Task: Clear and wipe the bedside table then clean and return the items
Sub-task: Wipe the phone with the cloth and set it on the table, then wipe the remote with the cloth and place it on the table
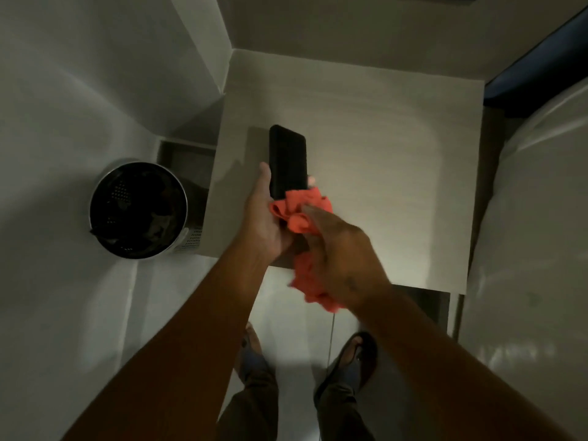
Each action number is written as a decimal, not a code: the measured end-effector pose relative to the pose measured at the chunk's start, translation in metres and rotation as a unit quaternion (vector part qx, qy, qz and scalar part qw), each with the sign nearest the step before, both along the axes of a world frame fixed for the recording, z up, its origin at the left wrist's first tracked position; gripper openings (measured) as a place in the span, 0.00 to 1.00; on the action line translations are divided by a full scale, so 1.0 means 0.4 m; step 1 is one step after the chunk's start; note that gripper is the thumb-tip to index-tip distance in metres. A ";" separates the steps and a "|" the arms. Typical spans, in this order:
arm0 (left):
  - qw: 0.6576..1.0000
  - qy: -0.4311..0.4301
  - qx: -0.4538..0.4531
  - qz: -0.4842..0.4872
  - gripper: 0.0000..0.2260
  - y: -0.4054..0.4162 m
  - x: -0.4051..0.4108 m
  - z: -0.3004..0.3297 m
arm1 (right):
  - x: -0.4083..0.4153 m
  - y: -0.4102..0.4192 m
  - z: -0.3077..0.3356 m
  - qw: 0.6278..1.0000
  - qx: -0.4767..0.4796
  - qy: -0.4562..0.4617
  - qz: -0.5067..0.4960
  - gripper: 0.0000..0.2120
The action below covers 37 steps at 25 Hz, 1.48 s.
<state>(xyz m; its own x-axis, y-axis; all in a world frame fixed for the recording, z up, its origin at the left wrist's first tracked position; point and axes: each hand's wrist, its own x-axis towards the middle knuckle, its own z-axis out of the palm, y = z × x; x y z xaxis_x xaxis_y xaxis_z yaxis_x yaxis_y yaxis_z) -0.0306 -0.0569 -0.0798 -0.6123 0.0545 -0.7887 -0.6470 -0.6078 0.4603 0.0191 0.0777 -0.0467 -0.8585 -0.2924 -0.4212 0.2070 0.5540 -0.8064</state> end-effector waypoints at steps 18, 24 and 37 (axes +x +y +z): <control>0.732 0.051 -0.642 -0.222 0.38 -0.074 -0.093 -0.082 | -0.015 0.140 -0.203 0.907 0.386 0.169 -0.019 0.39; 0.669 0.052 -0.709 -0.216 0.33 -0.064 -0.071 -0.103 | -0.018 0.136 -0.218 0.902 0.395 0.174 -0.027 0.41; 0.573 0.306 -0.694 -0.310 0.40 0.185 0.043 0.098 | -0.011 0.418 0.130 0.915 0.160 0.240 -0.282 0.24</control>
